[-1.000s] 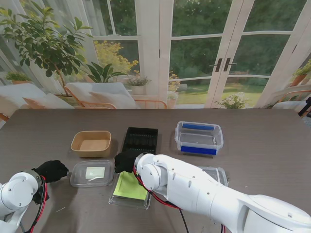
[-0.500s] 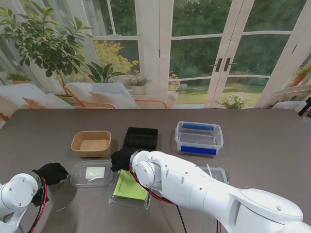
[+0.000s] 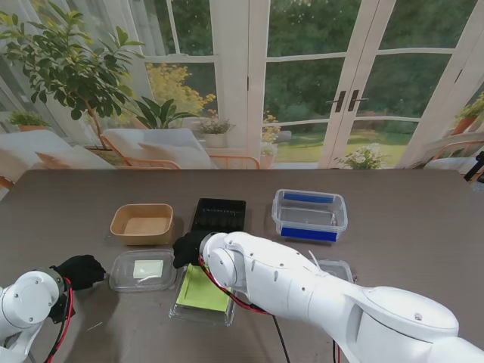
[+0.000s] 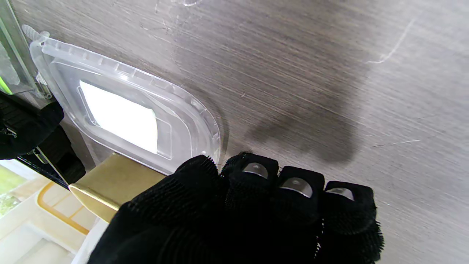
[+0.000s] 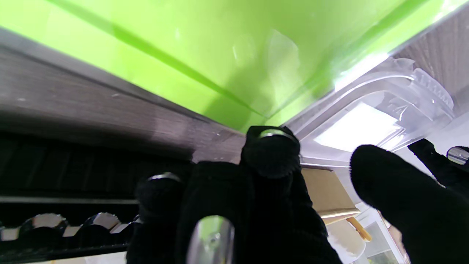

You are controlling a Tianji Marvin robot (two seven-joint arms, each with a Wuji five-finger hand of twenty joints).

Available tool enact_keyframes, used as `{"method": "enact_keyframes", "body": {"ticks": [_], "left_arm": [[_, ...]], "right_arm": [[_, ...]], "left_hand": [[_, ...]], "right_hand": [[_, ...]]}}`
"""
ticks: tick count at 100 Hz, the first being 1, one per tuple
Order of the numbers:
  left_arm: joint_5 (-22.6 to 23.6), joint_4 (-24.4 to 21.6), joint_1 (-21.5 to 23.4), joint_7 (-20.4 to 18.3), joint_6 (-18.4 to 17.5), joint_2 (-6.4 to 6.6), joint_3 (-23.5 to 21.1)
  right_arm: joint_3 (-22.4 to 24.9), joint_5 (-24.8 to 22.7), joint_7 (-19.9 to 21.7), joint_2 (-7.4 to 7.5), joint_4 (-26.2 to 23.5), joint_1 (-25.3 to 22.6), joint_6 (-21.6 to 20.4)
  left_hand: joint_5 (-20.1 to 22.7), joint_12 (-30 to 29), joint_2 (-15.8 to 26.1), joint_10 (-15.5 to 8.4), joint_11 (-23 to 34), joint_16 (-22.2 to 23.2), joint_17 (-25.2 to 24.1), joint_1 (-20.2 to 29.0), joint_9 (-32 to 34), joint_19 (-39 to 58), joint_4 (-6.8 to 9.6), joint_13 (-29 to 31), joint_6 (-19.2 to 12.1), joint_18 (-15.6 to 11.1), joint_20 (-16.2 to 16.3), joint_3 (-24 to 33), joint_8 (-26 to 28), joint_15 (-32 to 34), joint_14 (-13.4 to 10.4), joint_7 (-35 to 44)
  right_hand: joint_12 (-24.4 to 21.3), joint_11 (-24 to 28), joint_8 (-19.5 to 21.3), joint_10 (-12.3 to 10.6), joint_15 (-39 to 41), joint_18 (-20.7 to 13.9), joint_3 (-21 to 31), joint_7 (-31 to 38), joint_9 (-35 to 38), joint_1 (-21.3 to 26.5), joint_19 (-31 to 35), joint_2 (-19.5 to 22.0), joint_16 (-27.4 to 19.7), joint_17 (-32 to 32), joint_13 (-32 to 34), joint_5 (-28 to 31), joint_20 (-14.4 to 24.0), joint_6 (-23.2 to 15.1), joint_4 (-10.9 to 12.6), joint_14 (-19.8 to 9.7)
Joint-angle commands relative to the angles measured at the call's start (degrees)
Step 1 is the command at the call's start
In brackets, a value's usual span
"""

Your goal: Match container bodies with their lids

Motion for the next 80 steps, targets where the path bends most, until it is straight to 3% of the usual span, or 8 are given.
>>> {"method": "enact_keyframes", "body": {"ticks": [1, 80], "left_arm": [[-0.31, -0.22, 0.24, -1.06, 0.16, -0.09, 0.07], [-2.68, 2.15, -1.03, 0.06, -0.17, -0.28, 2.83]], "right_arm": [[-0.21, -0.1, 0.86, -0.57, 0.44, -0.33, -0.56], [-0.54, 1.18, 1.83, -1.7, 1.91, -0.94, -1.47]], "left_hand": [[-0.59, 0.8, 1.87, 1.17, 0.35, -0.2, 1.67, -1.06, 1.29, 5.1, 0.64, 0.94, 1.39, 0.25, 0.1, 0.86, 0.51, 2.9, 2.21, -0.47], [-0.78, 0.63, 2.04, 1.56, -0.43, 0.01, 0.7, -1.36, 1.1, 4.44, 0.49, 0.3, 1.4, -0.11, 0.08, 0.87, 0.48, 2.08, 2.86, -0.54]], "right_hand": [[-0.64, 1.77, -0.7, 1.37, 3.91, -2.02, -0.66, -1.14, 5.32, -2.19, 12.4, 1.28, 0.7, 34.87, 0.7, -1.54, 1.9, -1.16, 1.85, -7.34], [-0.49, 1.29, -0.28, 1.29, 3.84, -1.87, -0.87, -0.31, 5.37, -2.05, 12.18, 1.46, 0.54, 34.85, 0.72, -2.15, 1.75, -0.36, 2.04, -7.36]]}}
